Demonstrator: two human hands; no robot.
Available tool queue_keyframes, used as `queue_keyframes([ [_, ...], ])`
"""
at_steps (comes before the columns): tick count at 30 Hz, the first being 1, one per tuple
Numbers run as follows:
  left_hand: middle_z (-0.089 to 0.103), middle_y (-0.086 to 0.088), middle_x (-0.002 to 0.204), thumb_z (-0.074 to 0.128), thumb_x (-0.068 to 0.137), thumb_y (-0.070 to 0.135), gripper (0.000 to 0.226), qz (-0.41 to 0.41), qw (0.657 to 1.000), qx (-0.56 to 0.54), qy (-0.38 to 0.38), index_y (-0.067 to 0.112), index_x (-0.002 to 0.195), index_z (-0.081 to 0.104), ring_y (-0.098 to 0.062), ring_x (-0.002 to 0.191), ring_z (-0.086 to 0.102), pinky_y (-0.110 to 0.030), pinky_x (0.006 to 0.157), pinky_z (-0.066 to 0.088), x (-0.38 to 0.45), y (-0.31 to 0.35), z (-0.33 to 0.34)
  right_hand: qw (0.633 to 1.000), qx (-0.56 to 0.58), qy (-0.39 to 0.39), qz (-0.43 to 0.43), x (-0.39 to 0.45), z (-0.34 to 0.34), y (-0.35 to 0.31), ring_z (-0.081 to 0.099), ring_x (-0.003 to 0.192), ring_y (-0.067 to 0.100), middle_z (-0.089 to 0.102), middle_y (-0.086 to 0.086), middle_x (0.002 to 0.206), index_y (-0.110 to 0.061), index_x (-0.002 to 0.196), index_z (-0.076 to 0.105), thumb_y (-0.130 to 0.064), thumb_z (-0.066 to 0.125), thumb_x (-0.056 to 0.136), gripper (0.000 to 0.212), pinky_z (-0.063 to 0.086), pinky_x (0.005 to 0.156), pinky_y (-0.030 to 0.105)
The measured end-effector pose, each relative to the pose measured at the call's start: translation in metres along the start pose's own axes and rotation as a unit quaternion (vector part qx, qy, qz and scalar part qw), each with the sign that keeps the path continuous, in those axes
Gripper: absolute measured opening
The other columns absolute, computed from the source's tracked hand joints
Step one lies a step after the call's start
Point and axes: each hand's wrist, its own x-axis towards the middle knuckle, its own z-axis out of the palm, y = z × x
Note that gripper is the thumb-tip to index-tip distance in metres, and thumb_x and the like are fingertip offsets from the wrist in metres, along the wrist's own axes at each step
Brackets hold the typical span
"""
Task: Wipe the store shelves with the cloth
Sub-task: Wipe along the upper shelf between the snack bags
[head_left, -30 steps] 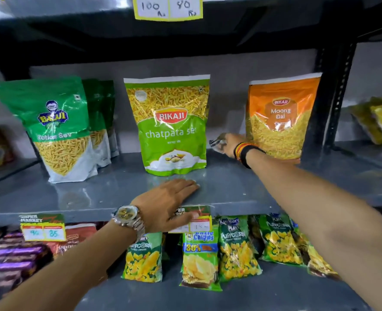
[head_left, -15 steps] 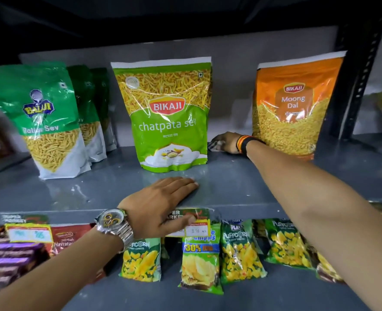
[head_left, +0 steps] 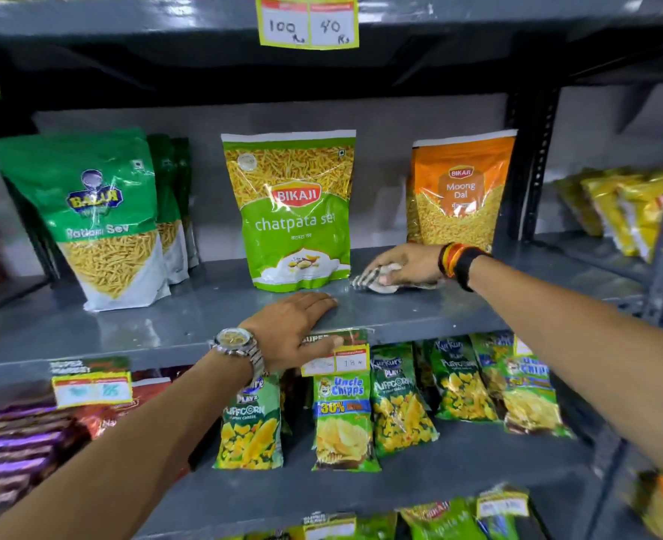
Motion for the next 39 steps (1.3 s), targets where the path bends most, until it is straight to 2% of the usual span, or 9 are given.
queue_keyframes([
  [4, 0.044, -0.008, 0.155, 0.035, 0.093, 0.076, 0.086, -0.023, 1.0, 0.013, 0.012, 0.014, 0.153, 0.037, -0.026, 0.141, 0.04, -0.042, 0.118, 0.032, -0.004, -0.007, 0.005, 0.992, 0.03, 0.114, 0.05, 0.007, -0.003, 0.008, 0.047, 0.13, 0.026, 0.051, 0.005, 0.142, -0.024, 0.133, 0.055, -0.031, 0.056, 0.095, 0.039, 0.035, 0.104, 0.031],
  [9, 0.046, -0.008, 0.152, 0.032, 0.093, 0.077, 0.086, -0.016, 0.999, 0.016, 0.026, 0.014, 0.151, 0.039, -0.025, 0.138, 0.043, -0.042, 0.116, 0.035, -0.004, -0.006, 0.008, 0.989, 0.003, 0.135, 0.063, 0.03, 0.031, 0.015, 0.055, 0.122, 0.027, 0.06, 0.006, 0.133, -0.024, 0.127, 0.059, -0.025, 0.055, 0.094, 0.033, 0.042, 0.099, 0.031],
  [13, 0.048, -0.01, 0.151, 0.032, 0.093, 0.075, 0.086, -0.018, 0.999, 0.02, 0.02, 0.011, 0.15, 0.04, -0.027, 0.137, 0.045, -0.043, 0.115, 0.036, -0.006, -0.003, 0.006, 0.995, -0.009, 0.1, -0.003, -0.006, 0.039, -0.002, 0.051, 0.126, 0.022, 0.055, 0.0, 0.139, -0.031, 0.131, 0.055, -0.032, 0.053, 0.096, 0.035, 0.039, 0.1, 0.031],
  [19, 0.049, -0.012, 0.15, 0.026, 0.092, 0.078, 0.091, -0.029, 0.999, 0.025, 0.005, 0.01, 0.15, 0.041, -0.03, 0.136, 0.046, -0.046, 0.113, 0.038, -0.006, -0.002, 0.005, 0.995, 0.083, -0.026, -0.044, -0.092, 0.02, -0.028, 0.058, 0.106, 0.001, 0.061, -0.016, 0.125, -0.034, 0.131, 0.055, -0.032, 0.055, 0.095, 0.036, 0.041, 0.092, 0.015],
  [22, 0.05, -0.012, 0.149, 0.023, 0.09, 0.081, 0.094, -0.036, 0.999, 0.02, -0.001, 0.01, 0.149, 0.041, -0.03, 0.133, 0.048, -0.046, 0.111, 0.04, -0.005, -0.001, 0.003, 0.994, 0.083, 0.072, 0.006, -0.084, 0.008, -0.018, 0.056, 0.103, 0.007, 0.06, -0.011, 0.117, -0.029, 0.13, 0.056, -0.026, 0.055, 0.096, 0.034, 0.04, 0.093, 0.026],
  [26, 0.049, -0.012, 0.15, 0.022, 0.089, 0.081, 0.094, -0.041, 0.999, 0.023, -0.007, 0.01, 0.149, 0.041, -0.03, 0.133, 0.048, -0.044, 0.112, 0.039, -0.008, 0.001, 0.0, 0.989, 0.033, 0.135, 0.058, -0.059, 0.038, -0.008, 0.053, 0.121, 0.023, 0.059, 0.001, 0.132, -0.027, 0.127, 0.059, -0.024, 0.056, 0.095, 0.032, 0.034, 0.094, 0.025],
  [30, 0.048, -0.012, 0.151, 0.02, 0.087, 0.081, 0.098, -0.04, 0.999, 0.024, -0.019, 0.009, 0.15, 0.039, -0.03, 0.136, 0.046, -0.044, 0.113, 0.037, -0.011, 0.005, -0.004, 0.995, 0.024, 0.092, 0.012, -0.086, 0.052, -0.038, 0.05, 0.114, 0.011, 0.055, -0.009, 0.131, -0.029, 0.133, 0.054, -0.028, 0.052, 0.097, 0.036, 0.032, 0.092, 0.024],
  [33, 0.051, -0.013, 0.148, 0.022, 0.087, 0.081, 0.097, -0.034, 0.999, 0.013, -0.015, 0.008, 0.148, 0.043, -0.031, 0.132, 0.049, -0.044, 0.112, 0.038, -0.01, 0.004, -0.004, 0.996, 0.052, 0.059, 0.032, -0.121, 0.034, -0.034, 0.048, 0.114, 0.009, 0.051, -0.016, 0.126, -0.038, 0.131, 0.053, -0.037, 0.054, 0.094, 0.037, 0.036, 0.1, 0.034],
  [39, 0.058, -0.013, 0.138, 0.031, 0.088, 0.077, 0.088, -0.039, 0.999, -0.001, 0.004, 0.009, 0.141, 0.049, -0.032, 0.122, 0.056, -0.042, 0.105, 0.043, -0.001, 0.012, -0.007, 0.968, 0.089, 0.222, 0.081, -0.15, -0.013, 0.031, 0.054, 0.122, 0.02, 0.061, 0.003, 0.131, -0.026, 0.125, 0.061, -0.027, 0.059, 0.093, 0.032, 0.04, 0.106, 0.04],
])
